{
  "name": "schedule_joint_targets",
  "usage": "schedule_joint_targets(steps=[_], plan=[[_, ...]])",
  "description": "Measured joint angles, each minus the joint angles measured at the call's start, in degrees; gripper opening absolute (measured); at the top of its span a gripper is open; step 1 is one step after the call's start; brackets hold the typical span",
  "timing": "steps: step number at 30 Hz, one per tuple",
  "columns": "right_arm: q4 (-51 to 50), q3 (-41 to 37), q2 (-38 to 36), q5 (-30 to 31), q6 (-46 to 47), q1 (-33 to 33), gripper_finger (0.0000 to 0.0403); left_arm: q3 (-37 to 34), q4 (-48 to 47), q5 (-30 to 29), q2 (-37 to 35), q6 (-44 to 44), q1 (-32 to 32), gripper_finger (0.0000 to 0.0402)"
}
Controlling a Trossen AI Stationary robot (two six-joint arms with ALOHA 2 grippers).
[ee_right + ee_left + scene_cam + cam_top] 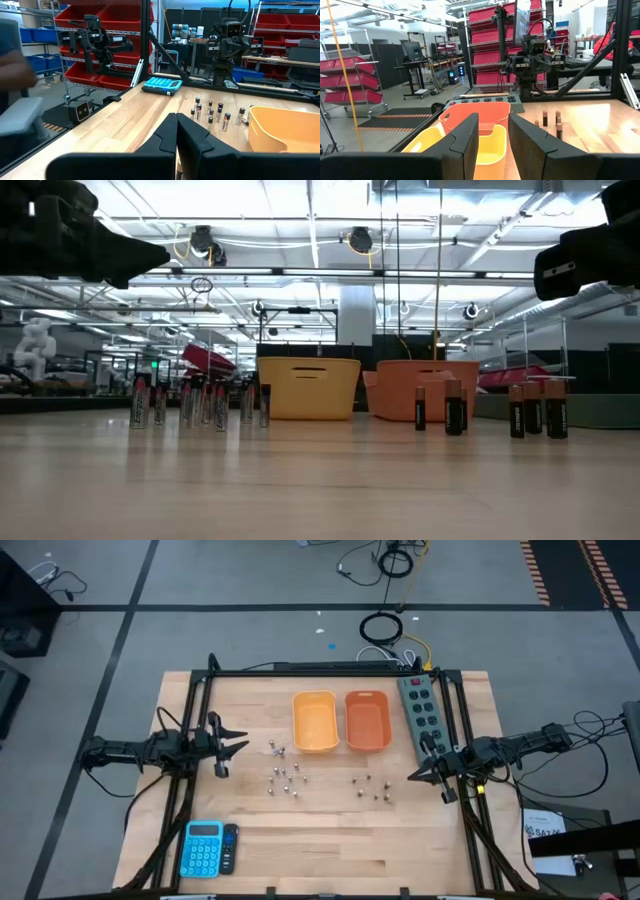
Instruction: Sort batteries
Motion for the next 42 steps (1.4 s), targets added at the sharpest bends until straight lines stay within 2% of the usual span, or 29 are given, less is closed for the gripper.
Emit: schedule_joint_targets(steps=[8, 16, 30, 33, 36, 42], plan=[[0.0, 0.0, 0.0, 0.0, -1.0, 0.0, 0.0000, 0.0, 0.0, 0.0, 0.0, 0.0, 0.0, 0.0116], [0.7, 0.0, 0.0, 0.2, 15.4, 0.0, 0.0000, 0.0, 0.0, 0.0, 0.0, 0.0, 0.0, 0.0116], [4.6, 0.0, 0.0, 0.6, 17.3, 0.0, 0.0000, 0.0, 0.9, 0.0, 0.0, 0.1, 0.0, 0.0116], [4.3, 0.0, 0.0, 3.9, 14.6, 0.0, 0.0000, 0.0, 2.8, 0.1, 0.0, 0.2, 0.0, 0.0116], [4.3, 0.0, 0.0, 7.5, 16.1, 0.0, 0.0000, 0.0, 3.2, 1.3, 0.0, -0.5, 0.0, 0.0116], [4.0, 0.0, 0.0, 9.6, 20.0, 0.0, 0.0000, 0.0, 6.3, 0.4, 0.0, 1.0, 0.0, 0.0116]])
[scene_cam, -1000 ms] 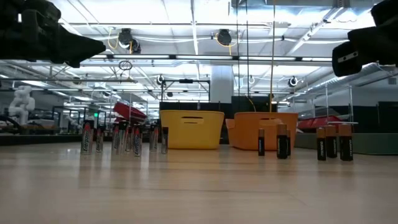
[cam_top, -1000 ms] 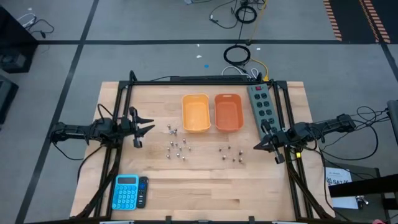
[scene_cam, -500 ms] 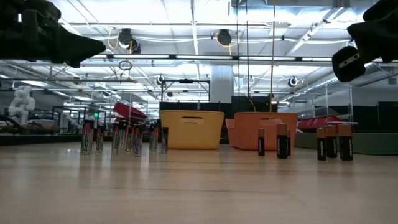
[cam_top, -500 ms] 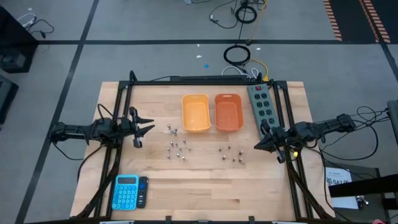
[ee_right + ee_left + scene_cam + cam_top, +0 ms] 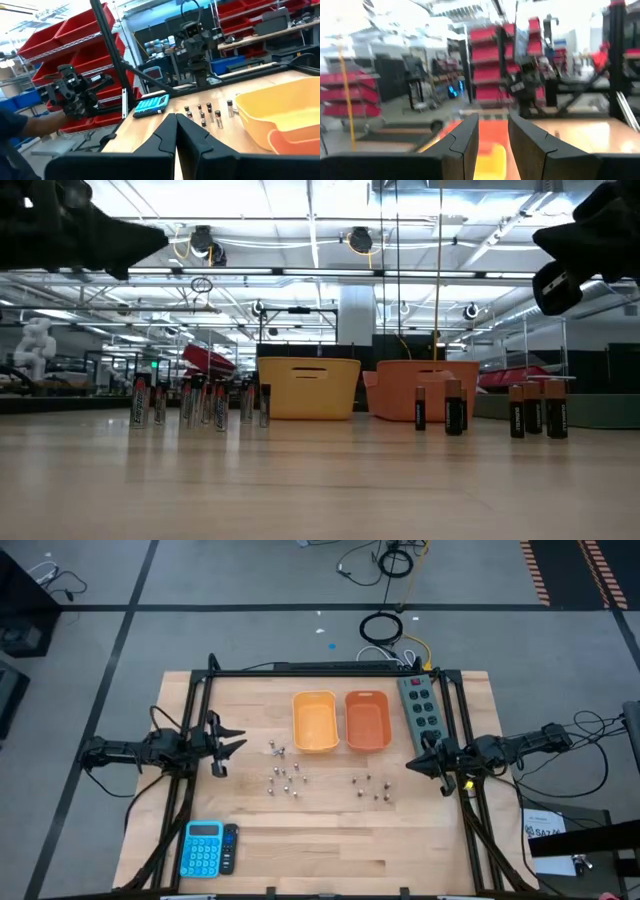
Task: Sort batteries
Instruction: Put the silver battery into the yellow bin
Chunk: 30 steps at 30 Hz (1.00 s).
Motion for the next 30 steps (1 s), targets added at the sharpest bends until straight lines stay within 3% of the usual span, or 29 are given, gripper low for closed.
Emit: schedule_joint_targets(steps=[6, 9, 18, 23, 30], plan=[[-0.8, 0.0, 0.1, 7.0, 7.7, 0.0, 0.0000, 0.4, 2.1, -6.0, 0.3, -2.4, 0.1, 0.0116], [-2.0, 0.0, 1.4, 7.6, 8.3, 0.0, 0.0000, 2.0, -0.9, -5.9, 2.0, -3.5, 0.1, 0.0116], [3.0, 0.0, 10.1, 17.1, 5.0, 0.0, 0.0000, 8.3, -11.0, -6.1, 12.2, -12.6, 2.1, 0.0116], [8.5, 0.0, 15.3, 17.5, 4.2, 0.6, 0.0000, 9.8, -13.9, -4.8, 18.9, -18.4, 3.4, 0.0117], [11.7, 0.0, 22.1, 21.1, 6.5, 4.2, 0.0034, 11.5, -16.0, -3.8, 27.4, -24.8, 2.8, 0.0148]])
